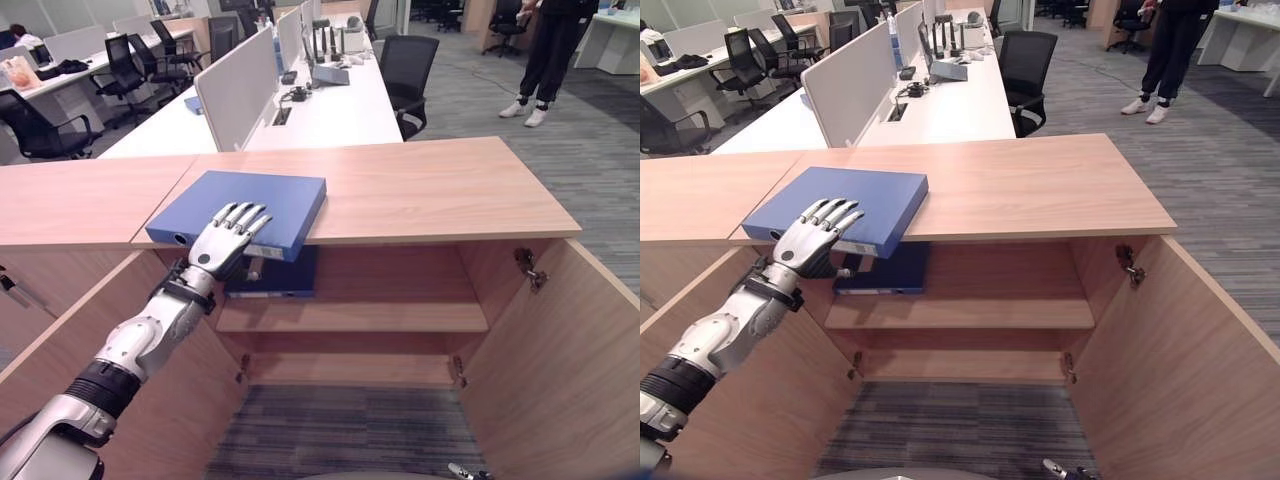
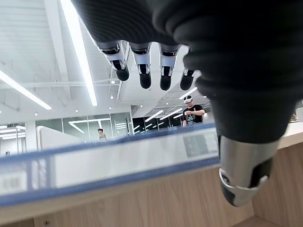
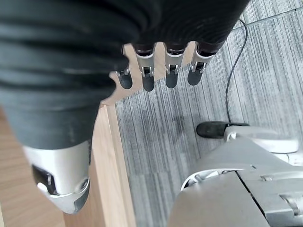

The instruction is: Put the empty folder in the office cabinet

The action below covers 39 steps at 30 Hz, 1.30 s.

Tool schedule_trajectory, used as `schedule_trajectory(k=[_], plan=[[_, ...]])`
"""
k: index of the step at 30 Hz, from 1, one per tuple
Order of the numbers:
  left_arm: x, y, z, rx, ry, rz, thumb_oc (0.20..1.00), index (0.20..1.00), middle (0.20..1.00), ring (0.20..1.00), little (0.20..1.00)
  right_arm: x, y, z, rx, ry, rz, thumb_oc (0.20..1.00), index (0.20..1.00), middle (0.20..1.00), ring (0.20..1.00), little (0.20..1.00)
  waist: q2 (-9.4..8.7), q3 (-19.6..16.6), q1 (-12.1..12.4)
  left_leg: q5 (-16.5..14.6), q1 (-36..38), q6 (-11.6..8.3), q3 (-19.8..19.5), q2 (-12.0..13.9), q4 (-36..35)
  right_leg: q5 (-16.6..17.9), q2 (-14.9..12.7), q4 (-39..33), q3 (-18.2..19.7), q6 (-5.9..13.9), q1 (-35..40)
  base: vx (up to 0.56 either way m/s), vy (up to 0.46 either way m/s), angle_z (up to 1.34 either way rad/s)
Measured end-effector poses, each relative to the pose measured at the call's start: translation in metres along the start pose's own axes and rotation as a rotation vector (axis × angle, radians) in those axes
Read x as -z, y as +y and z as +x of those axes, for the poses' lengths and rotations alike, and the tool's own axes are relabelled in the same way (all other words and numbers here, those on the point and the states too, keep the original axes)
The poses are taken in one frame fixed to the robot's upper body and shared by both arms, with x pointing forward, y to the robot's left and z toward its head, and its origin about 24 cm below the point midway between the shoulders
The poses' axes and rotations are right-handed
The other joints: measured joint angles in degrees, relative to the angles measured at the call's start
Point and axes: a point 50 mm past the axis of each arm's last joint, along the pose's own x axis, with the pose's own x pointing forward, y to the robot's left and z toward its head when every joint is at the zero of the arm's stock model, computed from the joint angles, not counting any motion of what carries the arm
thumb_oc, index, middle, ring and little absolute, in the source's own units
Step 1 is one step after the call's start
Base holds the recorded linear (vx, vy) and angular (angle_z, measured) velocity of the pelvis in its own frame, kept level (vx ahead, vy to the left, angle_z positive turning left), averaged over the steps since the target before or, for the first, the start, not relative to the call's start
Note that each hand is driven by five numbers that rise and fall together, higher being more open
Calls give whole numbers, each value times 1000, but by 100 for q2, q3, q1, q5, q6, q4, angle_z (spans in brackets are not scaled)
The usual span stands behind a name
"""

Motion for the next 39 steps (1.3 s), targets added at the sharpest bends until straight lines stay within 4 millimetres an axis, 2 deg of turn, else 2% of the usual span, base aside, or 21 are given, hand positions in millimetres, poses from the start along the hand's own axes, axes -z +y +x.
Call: schedule_trajectory(k=[8, 16, 24, 39], plan=[[2, -1, 15, -5, 39, 0, 1000, 1000, 1000, 1000, 1000, -1, -5, 0, 17, -1, 35, 1000, 1000, 1000, 1000, 1000, -55, -5, -11, 0, 11, 0, 39, -2, 0, 19, -14, -1, 47, 22, -12, 0, 0, 0], [7, -14, 11, 52, 78, 6, 1000, 1000, 1000, 1000, 1000, -2, -8, 0, 23, -2, 43, 1000, 1000, 1000, 1000, 1000, -175, -65, -69, -2, 30, 0, 82, -4, -1, 21, -23, -1, 95, 24, -20, 8, 6, -3], [13, -10, 14, 46, 99, 24, 1000, 1000, 1000, 1000, 1000, 4, -10, 0, 29, 22, 42, 1000, 1000, 1000, 1000, 1000, -187, -68, -131, -2, 69, 0, 121, -4, -1, 26, -25, -3, 147, 31, -7, 2, 4, -1], [25, -16, 10, 75, 169, 8, 1000, 1000, 1000, 1000, 1000, 3, -10, 0, 24, 19, 42, 1000, 1000, 1000, 1000, 1000, -215, -72, -160, -2, 99, 0, 171, -3, -1, 30, -32, -5, 184, 34, -6, 1, 1, -1]])
